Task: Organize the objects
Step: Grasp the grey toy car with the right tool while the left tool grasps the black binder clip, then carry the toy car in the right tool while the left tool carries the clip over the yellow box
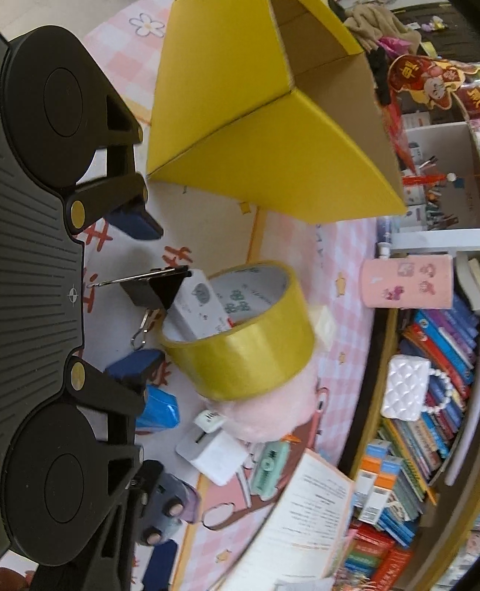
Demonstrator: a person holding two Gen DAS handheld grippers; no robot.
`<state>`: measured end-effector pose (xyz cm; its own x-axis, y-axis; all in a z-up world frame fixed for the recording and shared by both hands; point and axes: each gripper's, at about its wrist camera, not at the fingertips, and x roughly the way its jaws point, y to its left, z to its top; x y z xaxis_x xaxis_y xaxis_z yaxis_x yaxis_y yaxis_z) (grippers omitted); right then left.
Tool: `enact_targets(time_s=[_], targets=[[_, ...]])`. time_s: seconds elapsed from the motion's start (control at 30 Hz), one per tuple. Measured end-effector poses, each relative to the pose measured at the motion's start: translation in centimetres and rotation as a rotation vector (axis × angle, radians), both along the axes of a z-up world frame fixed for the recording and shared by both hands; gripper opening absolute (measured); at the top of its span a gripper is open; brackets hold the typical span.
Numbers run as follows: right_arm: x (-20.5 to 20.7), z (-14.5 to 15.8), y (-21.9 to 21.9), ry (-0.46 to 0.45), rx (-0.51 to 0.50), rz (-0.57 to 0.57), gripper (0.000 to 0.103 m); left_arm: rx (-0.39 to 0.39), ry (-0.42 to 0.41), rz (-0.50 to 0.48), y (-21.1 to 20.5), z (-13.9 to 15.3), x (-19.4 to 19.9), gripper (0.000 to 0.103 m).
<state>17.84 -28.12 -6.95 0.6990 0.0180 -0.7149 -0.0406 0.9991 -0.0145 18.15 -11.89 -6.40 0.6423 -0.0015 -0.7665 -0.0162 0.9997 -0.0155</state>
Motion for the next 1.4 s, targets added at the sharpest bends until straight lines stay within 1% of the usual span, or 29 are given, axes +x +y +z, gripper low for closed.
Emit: enact_targets(time_s=[0.07,0.1,0.17,0.2,0.23,0.37,0.53,0.63,0.77,0.9,1.07,1.23,1.4], targets=[[0.4,-0.2,0.1,0.004,-0.002,0.009,0.08,-0.005,0.014,0.004,0.1,-0.3,0.0,0.04],[0.6,-0.4,0.1,0.009,-0.003,0.012,0.08,0.005,0.008,0.007,0.2,-0.3,-0.1,0.039],[0.8,-0.6,0.0,0.019,-0.002,0.015,0.071,-0.007,0.008,0.004,0.5,-0.3,-0.3,0.039],[1.0,-0.7,0.0,0.025,-0.001,0.019,0.059,-0.012,0.008,0.007,0.8,-0.2,-0.4,0.039],[1.1,-0.9,0.0,0.032,-0.011,0.016,0.057,-0.015,0.006,0.01,0.9,-0.1,-0.4,0.039],[0.6,-0.4,-0.3,0.014,0.018,0.01,0.056,-0.035,-0.015,-0.004,1.6,0.9,-1.3,0.039],[-1.1,1.2,-0.1,-0.027,0.026,-0.001,0.056,-0.064,-0.047,-0.015,2.4,2.5,-3.4,0.039],[-2.4,2.2,0.3,-0.047,0.034,-0.005,0.056,-0.089,-0.085,-0.006,3.2,3.4,-4.7,0.039],[-4.1,3.2,1.6,-0.047,0.053,-0.004,0.056,-0.13,-0.11,0.004,4.9,4.1,-6.4,0.039],[-6.2,3.8,4.1,-0.036,0.069,0.011,0.056,-0.14,-0.116,0.011,7.1,4.2,-8.4,0.039],[-9.1,3.9,8.8,-0.011,0.092,0.058,0.056,-0.121,-0.123,0.033,11.4,4.6,-10.9,0.039],[-11.6,4.6,13.9,-0.029,0.076,0.107,0.056,-0.117,-0.136,0.059,15.6,5.0,-13.5,0.039],[-13.8,4.7,17.9,-0.035,0.084,0.11,0.056,-0.097,-0.153,0.06,19.3,5.4,-15.7,0.039]])
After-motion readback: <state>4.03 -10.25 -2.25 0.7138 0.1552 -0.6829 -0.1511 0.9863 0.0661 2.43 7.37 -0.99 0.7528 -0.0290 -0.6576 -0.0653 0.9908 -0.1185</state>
